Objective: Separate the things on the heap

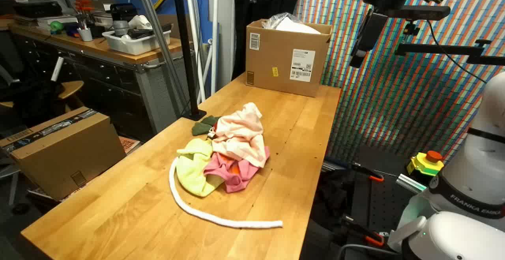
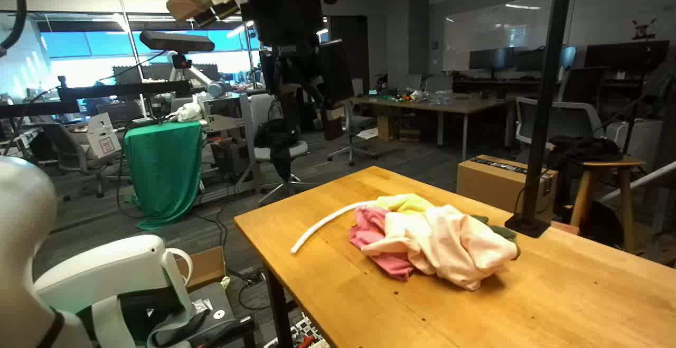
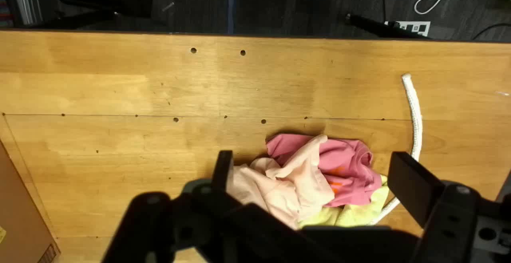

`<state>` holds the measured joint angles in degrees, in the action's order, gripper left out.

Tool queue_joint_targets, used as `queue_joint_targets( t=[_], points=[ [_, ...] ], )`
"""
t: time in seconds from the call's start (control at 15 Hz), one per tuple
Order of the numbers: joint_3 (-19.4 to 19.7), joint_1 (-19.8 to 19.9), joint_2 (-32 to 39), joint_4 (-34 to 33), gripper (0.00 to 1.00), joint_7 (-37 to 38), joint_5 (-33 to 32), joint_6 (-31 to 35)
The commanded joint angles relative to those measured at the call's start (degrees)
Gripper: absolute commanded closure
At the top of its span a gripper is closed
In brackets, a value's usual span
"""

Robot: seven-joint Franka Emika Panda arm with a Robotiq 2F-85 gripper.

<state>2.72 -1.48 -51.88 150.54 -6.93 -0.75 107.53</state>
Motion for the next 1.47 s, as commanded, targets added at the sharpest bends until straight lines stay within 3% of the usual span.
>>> queue_joint_targets(
  t=[0.0,0.33,0.6,1.07,1.4],
  points=[
    [-0.04,0.02,0.02,-0.26,0.0,0.0,0.02,-0.14],
    [-0.2,0.01,0.18,-0.58,0.0,-0.13,-0.28,0.05],
    [-0.39,-0.71,4.25,-3.16,0.0,-1.56,-1.04,3.04],
    [0.86,-2.89,18.13,-10.14,0.0,-8.17,-0.71,16.55],
    [0.25,-3.73,28.38,-15.18,0.0,-12.74,-1.41,21.76]
  ],
)
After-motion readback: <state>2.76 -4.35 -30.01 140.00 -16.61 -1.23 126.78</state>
